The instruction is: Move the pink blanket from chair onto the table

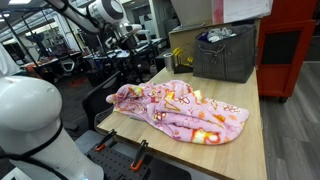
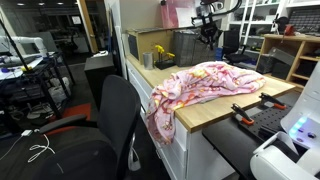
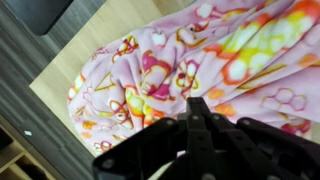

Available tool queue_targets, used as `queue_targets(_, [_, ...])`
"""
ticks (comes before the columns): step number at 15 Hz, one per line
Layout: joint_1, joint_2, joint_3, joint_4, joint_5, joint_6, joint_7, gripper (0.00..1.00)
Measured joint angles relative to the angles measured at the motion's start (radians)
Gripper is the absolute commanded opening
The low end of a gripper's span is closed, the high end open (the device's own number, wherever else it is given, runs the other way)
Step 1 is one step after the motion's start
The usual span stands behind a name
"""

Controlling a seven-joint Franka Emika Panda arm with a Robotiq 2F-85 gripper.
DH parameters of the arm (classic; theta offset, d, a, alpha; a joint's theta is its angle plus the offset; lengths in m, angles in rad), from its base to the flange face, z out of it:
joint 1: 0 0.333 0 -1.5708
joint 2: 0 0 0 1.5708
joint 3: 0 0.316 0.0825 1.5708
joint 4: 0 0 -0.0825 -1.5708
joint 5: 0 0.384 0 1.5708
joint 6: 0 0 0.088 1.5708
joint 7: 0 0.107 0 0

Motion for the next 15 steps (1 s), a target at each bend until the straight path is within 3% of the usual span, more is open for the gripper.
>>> queue_targets(5, [-0.044, -0.168, 0.122, -0.003, 0.145, -0.052, -0.182, 0.0])
queue_targets(13, [-0.07, -0.26, 0.147, -0.002, 0.205, -0.066, -0.656, 0.0])
queue_targets(14, [-0.073, -0.265, 0.147, 0.0, 0.207, -0.075, -0.699, 0.02])
queue_targets(15, [-0.077, -0.27, 0.147, 0.001, 0.209, -0.09, -0.733, 0.27])
